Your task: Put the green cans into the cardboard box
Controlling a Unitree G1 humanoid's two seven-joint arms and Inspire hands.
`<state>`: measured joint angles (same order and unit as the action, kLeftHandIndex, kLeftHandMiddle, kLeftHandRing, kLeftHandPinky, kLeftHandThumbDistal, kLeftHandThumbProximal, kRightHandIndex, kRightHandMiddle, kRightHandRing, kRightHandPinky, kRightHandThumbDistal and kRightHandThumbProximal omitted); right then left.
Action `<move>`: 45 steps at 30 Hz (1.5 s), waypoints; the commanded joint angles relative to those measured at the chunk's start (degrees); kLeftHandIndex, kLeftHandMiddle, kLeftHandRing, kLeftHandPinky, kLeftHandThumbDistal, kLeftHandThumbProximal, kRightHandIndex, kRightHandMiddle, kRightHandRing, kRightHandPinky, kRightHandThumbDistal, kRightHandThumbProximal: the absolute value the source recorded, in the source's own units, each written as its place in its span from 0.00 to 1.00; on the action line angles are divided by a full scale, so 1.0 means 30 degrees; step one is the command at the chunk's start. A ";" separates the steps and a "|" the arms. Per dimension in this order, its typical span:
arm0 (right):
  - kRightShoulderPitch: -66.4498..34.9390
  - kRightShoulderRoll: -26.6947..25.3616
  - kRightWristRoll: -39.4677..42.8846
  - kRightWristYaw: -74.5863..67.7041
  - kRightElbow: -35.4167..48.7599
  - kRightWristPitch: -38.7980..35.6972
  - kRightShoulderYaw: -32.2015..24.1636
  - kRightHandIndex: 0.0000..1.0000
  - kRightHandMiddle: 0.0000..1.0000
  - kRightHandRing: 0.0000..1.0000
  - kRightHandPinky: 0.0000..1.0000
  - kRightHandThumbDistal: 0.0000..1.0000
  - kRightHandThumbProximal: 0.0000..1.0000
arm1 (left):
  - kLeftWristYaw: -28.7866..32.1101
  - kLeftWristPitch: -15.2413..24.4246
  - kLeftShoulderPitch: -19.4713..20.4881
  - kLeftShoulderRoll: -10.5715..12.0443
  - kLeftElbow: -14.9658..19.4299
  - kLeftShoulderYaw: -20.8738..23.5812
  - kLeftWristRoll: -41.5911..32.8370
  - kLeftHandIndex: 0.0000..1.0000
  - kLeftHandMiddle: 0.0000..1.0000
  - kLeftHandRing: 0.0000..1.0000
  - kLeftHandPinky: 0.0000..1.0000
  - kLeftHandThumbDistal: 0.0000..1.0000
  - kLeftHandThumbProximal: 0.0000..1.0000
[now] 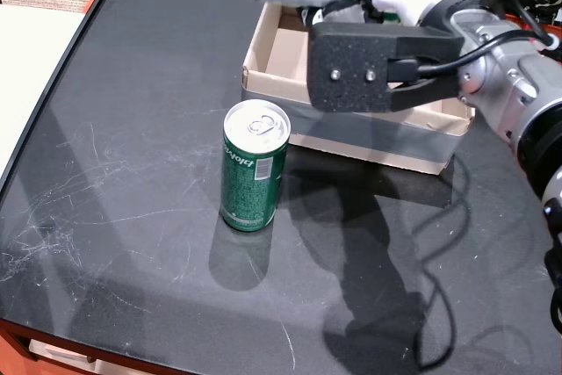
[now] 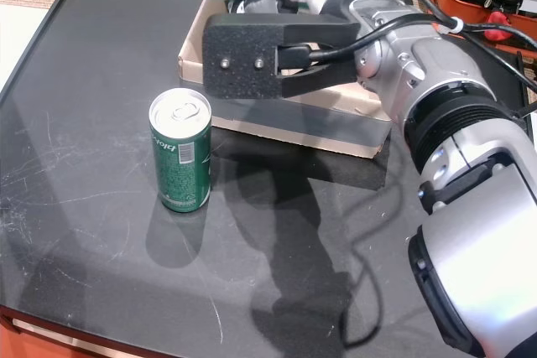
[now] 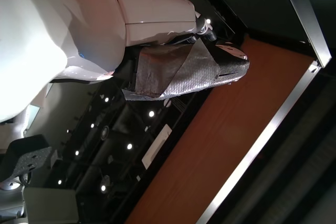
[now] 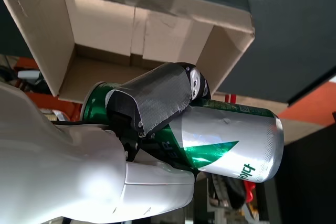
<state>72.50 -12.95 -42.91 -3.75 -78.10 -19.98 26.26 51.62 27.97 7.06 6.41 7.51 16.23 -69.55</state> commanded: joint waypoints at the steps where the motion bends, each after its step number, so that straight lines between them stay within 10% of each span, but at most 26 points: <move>1: -0.0220 0.0022 0.0398 0.0432 -0.0271 0.0335 -0.0135 0.08 0.09 0.15 0.40 0.10 0.10 | -0.0089 0.0412 0.0943 0.3619 0.0249 -0.0327 -0.0146 0.78 0.93 1.00 1.00 0.02 1.00; 21: -0.0314 -0.2012 -0.0244 0.2121 -0.0428 0.2224 0.0534 0.11 0.11 0.17 0.33 0.10 0.31 | 0.0105 0.0497 0.0570 0.3340 -0.0102 -0.0151 -0.0588 0.77 0.90 1.00 1.00 0.06 1.00; 23: -0.0310 -0.2132 -0.0614 0.2187 -0.0435 0.2588 0.0943 0.18 0.18 0.22 0.32 0.15 0.39 | 0.0050 0.0387 0.0578 0.3348 -0.0063 -0.0125 -0.0753 0.76 0.89 1.00 1.00 0.06 1.00; 25: -0.0343 -0.2266 -0.0876 0.2245 -0.0431 0.2685 0.1284 0.40 0.40 0.46 0.56 0.34 0.53 | 0.0111 0.0228 0.0514 0.3235 -0.0152 -0.0015 -0.0964 0.75 0.87 0.99 1.00 0.06 0.99; 29: -0.0328 -0.2134 -0.0521 0.3117 -0.0467 0.3395 0.0983 0.77 0.84 0.89 0.93 0.97 0.70 | 0.0200 -0.0026 0.0482 0.3039 -0.0347 0.0074 -0.1123 0.74 0.83 0.94 0.99 0.09 1.00; 34: -0.0293 -0.1902 0.0423 0.4095 -0.0417 0.4005 0.0099 0.98 1.00 1.00 1.00 1.00 0.74 | 0.0231 -0.0166 0.0459 0.2946 -0.0435 0.0105 -0.1168 0.73 0.80 0.92 0.99 0.09 0.93; 45: -0.0284 -0.1949 0.0819 0.4656 -0.0313 0.4205 -0.0198 1.00 1.00 1.00 1.00 1.00 0.76 | 0.0312 0.0089 0.0195 0.2874 -0.0683 0.0194 -0.0936 0.74 0.81 0.93 1.00 0.06 0.98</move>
<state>71.82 -18.38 -41.59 9.74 -79.12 -7.48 26.26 51.93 27.69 6.62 6.40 6.10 16.54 -72.72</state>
